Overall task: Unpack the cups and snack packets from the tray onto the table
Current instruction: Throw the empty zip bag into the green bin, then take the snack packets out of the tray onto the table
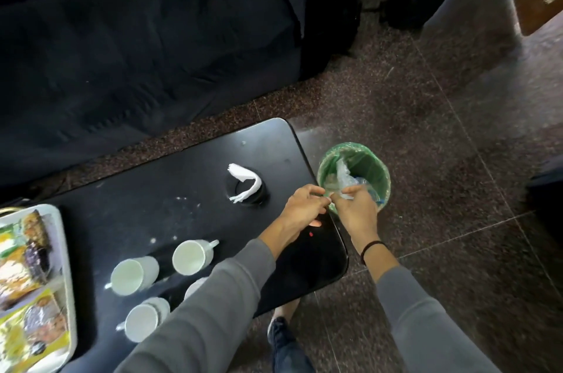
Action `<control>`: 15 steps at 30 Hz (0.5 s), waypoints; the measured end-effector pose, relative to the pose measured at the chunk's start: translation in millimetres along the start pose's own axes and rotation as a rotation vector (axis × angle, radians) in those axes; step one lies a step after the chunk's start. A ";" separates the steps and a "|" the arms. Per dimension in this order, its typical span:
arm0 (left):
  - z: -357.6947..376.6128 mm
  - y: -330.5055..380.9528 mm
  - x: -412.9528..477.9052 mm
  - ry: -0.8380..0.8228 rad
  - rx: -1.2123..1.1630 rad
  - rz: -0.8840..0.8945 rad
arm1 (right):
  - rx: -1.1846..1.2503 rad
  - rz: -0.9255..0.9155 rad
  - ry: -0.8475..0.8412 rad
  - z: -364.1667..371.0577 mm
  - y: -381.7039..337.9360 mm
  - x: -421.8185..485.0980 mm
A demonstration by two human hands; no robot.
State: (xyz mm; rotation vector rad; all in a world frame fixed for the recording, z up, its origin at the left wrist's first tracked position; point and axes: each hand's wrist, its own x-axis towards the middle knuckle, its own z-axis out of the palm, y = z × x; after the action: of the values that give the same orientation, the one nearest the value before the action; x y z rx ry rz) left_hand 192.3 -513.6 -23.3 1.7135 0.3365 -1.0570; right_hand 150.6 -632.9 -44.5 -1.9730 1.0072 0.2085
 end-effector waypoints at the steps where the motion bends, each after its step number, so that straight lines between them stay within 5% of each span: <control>1: -7.0 -4.0 -10.8 0.009 -0.021 0.005 | -0.011 -0.024 -0.006 1.5 -4.9 -13.7; 15: -160.9 -83.5 -150.0 0.134 -0.202 0.097 | -0.084 -0.218 -0.151 83.6 -79.4 -196.3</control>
State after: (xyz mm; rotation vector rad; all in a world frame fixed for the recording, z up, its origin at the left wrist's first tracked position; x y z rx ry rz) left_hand 129.3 -299.5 51.6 1.6051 0.4262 -0.8117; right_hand 97.8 -434.1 53.0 -2.0910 0.6913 0.2781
